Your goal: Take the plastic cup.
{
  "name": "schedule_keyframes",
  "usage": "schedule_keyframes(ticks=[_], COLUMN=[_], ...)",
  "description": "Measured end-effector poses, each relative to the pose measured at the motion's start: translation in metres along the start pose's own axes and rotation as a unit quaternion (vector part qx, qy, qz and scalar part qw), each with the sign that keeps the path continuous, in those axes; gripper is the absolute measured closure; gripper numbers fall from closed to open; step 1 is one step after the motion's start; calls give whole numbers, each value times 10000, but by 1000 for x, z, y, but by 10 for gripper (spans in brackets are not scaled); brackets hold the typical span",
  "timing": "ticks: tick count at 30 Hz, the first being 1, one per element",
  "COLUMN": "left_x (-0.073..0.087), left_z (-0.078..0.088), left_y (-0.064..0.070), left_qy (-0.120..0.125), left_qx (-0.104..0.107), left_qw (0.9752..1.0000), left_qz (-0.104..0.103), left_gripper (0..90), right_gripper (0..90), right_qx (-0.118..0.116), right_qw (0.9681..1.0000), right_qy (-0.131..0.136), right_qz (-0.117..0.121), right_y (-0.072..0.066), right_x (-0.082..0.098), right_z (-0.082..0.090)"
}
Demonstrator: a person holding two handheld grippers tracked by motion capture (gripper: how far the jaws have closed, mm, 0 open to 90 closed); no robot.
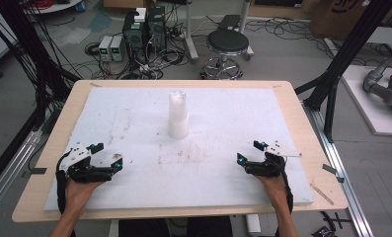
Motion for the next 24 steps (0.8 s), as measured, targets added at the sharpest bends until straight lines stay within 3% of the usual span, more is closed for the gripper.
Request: schedule_keyframes(ticks=[10, 18, 24], left_x=[0, -2, -23], left_z=[0, -1, -5], left_y=[-1, -1, 1], left_qy=[10, -92, -58], left_qx=[2, 119, 358], left_qw=[10000, 9998, 9993], left_qz=[34, 95, -32], left_gripper=[19, 19, 19], right_gripper=[141, 141, 141], right_qx=[-16, -23, -44], right_qw=[10000, 10000, 10000], right_qy=[11, 18, -18], right_qz=[29, 30, 10], right_y=[-1, -1, 0], right_x=[0, 0, 0], right_z=[0, 1, 0])
Point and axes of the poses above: each handheld gripper's, and its own axes: z roughly backward along the jaws, x roughly out of its underside, y roughly to its right, the point moved 4 cm from there along -z, roughly forward along the jaws
